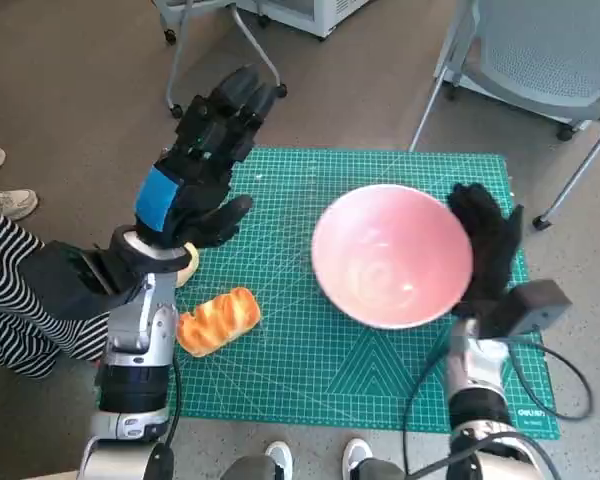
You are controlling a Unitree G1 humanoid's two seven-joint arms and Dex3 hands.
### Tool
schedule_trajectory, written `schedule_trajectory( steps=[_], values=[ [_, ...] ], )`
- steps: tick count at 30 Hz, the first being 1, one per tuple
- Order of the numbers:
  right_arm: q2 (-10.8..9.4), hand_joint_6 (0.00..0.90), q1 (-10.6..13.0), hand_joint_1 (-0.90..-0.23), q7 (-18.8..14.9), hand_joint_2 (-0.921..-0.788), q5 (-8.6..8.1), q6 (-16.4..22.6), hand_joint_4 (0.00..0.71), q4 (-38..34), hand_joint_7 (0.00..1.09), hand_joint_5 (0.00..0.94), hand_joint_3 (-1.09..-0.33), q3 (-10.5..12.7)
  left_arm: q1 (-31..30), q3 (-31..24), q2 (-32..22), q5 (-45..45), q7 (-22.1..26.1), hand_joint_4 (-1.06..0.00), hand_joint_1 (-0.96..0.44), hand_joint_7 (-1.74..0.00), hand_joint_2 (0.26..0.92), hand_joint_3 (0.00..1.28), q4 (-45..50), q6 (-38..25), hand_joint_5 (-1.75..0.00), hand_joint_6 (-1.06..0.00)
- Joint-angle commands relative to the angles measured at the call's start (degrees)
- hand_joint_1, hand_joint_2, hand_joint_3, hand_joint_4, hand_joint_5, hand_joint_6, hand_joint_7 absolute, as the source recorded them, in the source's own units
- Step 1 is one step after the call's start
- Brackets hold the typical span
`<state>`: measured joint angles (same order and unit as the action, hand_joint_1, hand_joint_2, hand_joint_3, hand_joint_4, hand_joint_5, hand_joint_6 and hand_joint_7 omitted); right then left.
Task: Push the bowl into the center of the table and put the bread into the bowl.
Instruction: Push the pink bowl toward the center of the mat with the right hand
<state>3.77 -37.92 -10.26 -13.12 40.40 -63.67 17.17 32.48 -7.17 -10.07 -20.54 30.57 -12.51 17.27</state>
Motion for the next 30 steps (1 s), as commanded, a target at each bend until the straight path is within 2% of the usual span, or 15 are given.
schedule_trajectory(
  steps=[1, 9, 19, 25, 30],
  values=[
    [-1.0, 0.093, -0.7, -0.615, -0.1, -0.921, 0.53, -2.2, 0.148, -1.6, 0.48, 0.0, -0.889, -0.5, -0.6, -0.3, -0.2, 0.2, 0.1, -0.01, -0.72, -0.32, 0.921, 0.43, 0.0, 0.8, -0.07, 0.0],
    [-2.1, 0.087, -2.5, -0.594, -0.3, -0.921, 1.12, -3.9, 0.146, -2.0, 0.48, 0.001, -0.916, -1.9, -1.3, -0.4, -0.4, 0.3, -0.2, -0.01, -0.72, -0.34, 0.921, 0.43, 0.7, 0.7, -0.06, 0.0],
    [-2.5, 0.083, -3.0, -0.559, -0.5, -0.921, 2.2, -5.3, 0.158, -2.6, 0.47, 0.005, -0.935, -3.0, -1.5, -0.4, -0.3, 0.4, -0.4, -0.02, -0.72, -0.36, 0.921, 0.43, 0.7, 1.0, -0.05, 0.0],
    [-2.3, 0.084, -3.0, -0.543, -1.3, -0.921, 2.33, -6.3, 0.17, -2.7, 0.47, 0.01, -0.946, -3.0, -1.6, -0.3, -0.1, 0.5, -0.6, -0.02, -0.72, -0.36, 0.921, 0.43, 0.8, 0.8, -0.05, 0.0],
    [-1.2, 0.086, -2.7, -0.537, -2.0, -0.921, 2.16, -6.6, 0.17, -1.5, 0.47, 0.008, -0.952, -2.8, -1.7, 0.0, 0.2, 0.6, -1.0, -0.02, -0.72, -0.36, 0.921, 0.43, 1.0, 0.5, -0.04, 0.0]
  ],
)
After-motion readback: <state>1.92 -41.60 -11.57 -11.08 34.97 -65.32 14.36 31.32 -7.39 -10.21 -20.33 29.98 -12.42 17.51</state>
